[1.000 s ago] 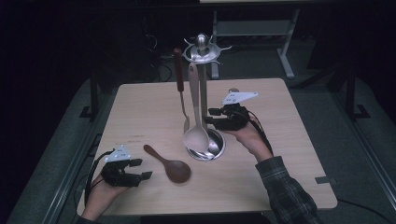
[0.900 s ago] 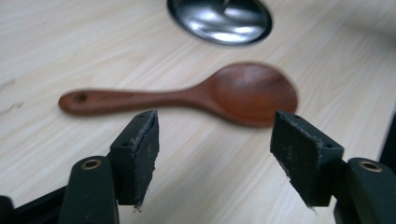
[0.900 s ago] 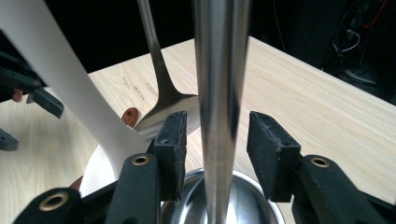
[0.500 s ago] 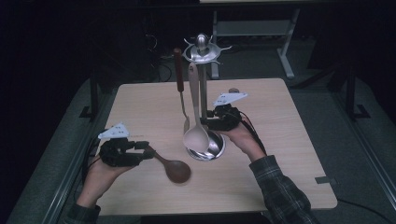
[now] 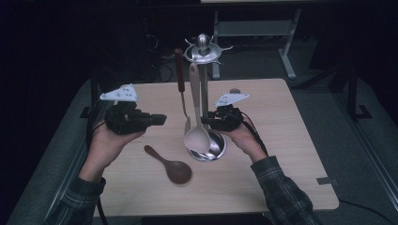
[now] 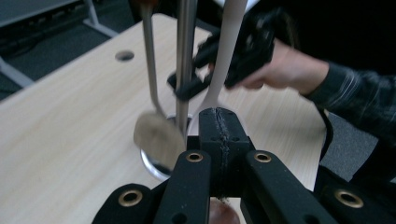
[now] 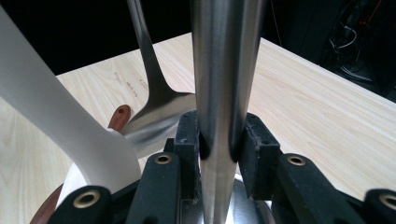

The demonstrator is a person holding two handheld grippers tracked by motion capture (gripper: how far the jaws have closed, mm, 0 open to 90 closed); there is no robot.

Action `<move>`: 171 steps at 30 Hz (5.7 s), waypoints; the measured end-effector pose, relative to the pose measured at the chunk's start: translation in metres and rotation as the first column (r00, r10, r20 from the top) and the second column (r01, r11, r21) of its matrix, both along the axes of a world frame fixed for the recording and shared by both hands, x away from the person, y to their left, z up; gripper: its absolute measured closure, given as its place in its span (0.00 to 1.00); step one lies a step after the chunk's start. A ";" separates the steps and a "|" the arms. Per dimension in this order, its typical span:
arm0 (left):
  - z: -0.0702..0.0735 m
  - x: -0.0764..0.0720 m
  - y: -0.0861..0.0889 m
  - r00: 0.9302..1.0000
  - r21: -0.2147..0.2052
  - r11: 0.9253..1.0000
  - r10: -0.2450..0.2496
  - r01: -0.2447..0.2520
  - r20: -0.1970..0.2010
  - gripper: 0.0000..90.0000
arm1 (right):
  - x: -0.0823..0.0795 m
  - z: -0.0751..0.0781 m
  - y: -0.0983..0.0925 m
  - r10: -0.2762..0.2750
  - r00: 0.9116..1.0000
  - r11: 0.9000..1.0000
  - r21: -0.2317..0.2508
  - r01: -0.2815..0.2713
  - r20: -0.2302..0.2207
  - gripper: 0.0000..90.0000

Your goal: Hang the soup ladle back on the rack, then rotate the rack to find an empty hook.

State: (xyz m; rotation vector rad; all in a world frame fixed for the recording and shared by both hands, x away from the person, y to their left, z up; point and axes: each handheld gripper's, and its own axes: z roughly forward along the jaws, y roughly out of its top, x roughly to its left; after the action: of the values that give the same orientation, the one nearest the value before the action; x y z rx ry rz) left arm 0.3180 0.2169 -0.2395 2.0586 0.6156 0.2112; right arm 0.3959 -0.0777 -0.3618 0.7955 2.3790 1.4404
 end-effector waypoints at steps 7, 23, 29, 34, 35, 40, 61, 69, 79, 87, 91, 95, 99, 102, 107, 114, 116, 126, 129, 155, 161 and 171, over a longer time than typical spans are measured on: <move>0.037 0.014 -0.017 0.999 -0.007 0.999 -0.031 0.031 0.037 1.00 | 0.000 0.000 0.000 -0.001 1.000 1.000 -0.003 0.001 0.000 0.78; 0.099 0.037 -0.030 0.994 -0.042 0.998 -0.034 0.039 0.102 1.00 | 0.000 0.000 0.000 0.001 1.000 1.000 -0.005 -0.001 0.001 0.78; 0.109 0.047 -0.038 0.993 -0.044 0.999 -0.025 0.030 0.115 1.00 | -0.001 0.000 0.000 0.000 1.000 1.000 -0.006 0.000 0.003 0.79; 0.111 0.052 -0.040 0.993 -0.044 0.999 -0.016 0.022 0.116 1.00 | -0.001 0.000 0.000 -0.001 1.000 1.000 -0.005 0.001 0.003 0.79; 0.111 0.055 -0.041 0.993 -0.043 0.999 -0.011 0.017 0.119 1.00 | -0.001 0.000 0.000 0.000 1.000 1.000 -0.005 0.000 0.003 0.79; 0.112 0.058 -0.041 0.991 -0.034 0.999 -0.005 0.010 0.133 1.00 | -0.001 0.000 0.001 0.000 1.000 1.000 -0.011 0.000 0.013 0.79; 0.119 0.070 -0.039 0.992 -0.068 0.998 0.018 -0.009 0.124 1.00 | -0.001 0.000 0.000 0.006 1.000 1.000 -0.010 -0.006 0.016 0.79; 0.129 0.043 -0.035 0.992 -0.086 0.996 -0.015 0.026 0.126 1.00 | -0.001 0.000 0.001 0.005 1.000 1.000 -0.011 -0.005 0.016 0.79; 0.120 0.035 -0.058 0.992 -0.046 0.997 -0.056 0.061 0.111 1.00 | -0.001 0.000 0.001 0.005 1.000 1.000 -0.012 -0.005 0.017 0.79; 0.116 0.040 -0.056 0.993 -0.041 0.998 -0.038 0.042 0.112 1.00 | -0.002 0.000 0.001 0.006 1.000 1.000 -0.010 -0.005 0.016 0.79; 0.116 0.041 -0.055 0.993 -0.040 0.999 -0.029 0.034 0.115 1.00 | -0.002 0.000 0.002 0.005 1.000 1.000 -0.011 -0.005 0.017 0.79; 0.116 0.045 -0.050 0.993 -0.043 0.999 -0.004 0.009 0.117 1.00 | -0.003 0.000 0.003 0.006 1.000 1.000 -0.015 -0.006 0.019 0.79; 0.116 0.050 -0.046 0.993 -0.047 0.999 0.012 -0.006 0.118 1.00 | -0.002 0.000 0.003 0.010 1.000 1.000 -0.014 -0.009 0.020 0.79; 0.115 0.052 -0.045 0.993 -0.051 0.999 0.019 -0.013 0.117 1.00 | -0.002 0.000 0.003 0.010 1.000 1.000 -0.014 -0.010 0.021 0.79; 0.114 0.057 -0.043 0.992 -0.055 0.998 0.038 -0.031 0.124 1.00 | -0.003 0.000 0.003 0.010 1.000 1.000 -0.015 -0.010 0.022 0.79; 0.112 0.058 -0.042 0.992 -0.068 0.997 0.037 -0.029 0.124 1.00 | -0.002 0.000 0.003 0.015 1.000 1.000 -0.016 -0.014 0.022 0.79; 0.111 0.055 -0.040 0.993 -0.075 0.997 0.026 -0.017 0.117 1.00 | -0.003 0.000 0.003 0.014 1.000 1.000 -0.018 -0.014 0.023 0.79; 0.087 0.033 -0.029 0.995 -0.057 0.998 0.004 0.002 0.100 1.00 | -0.013 0.005 -0.007 -0.004 1.000 1.000 0.026 0.004 -0.009 0.50; 0.074 0.028 -0.026 0.996 -0.054 0.999 -0.002 0.007 0.088 1.00 | -0.022 0.004 -0.016 -0.011 1.000 1.000 0.019 0.012 -0.008 0.47; -0.109 0.000 -0.032 0.994 0.042 0.999 0.018 -0.014 -0.104 1.00 | -0.075 -0.053 -0.082 -0.138 0.988 0.989 -0.054 0.134 -0.074 0.26; -0.151 0.000 -0.037 0.990 0.066 0.997 0.039 -0.030 -0.136 1.00 | -0.087 -0.064 -0.094 -0.187 0.979 0.980 -0.082 0.180 -0.083 0.25; -0.195 0.001 -0.057 0.980 0.098 0.995 0.034 -0.015 -0.198 1.00 | -0.111 -0.089 -0.099 -0.190 0.975 0.973 -0.156 0.171 -0.118 0.21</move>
State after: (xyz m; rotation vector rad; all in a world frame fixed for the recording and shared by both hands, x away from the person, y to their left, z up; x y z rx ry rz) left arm 0.3189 0.1600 -0.4343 2.1825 0.7664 0.0487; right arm 0.2852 -0.1768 -0.4506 1.0685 2.4008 1.1622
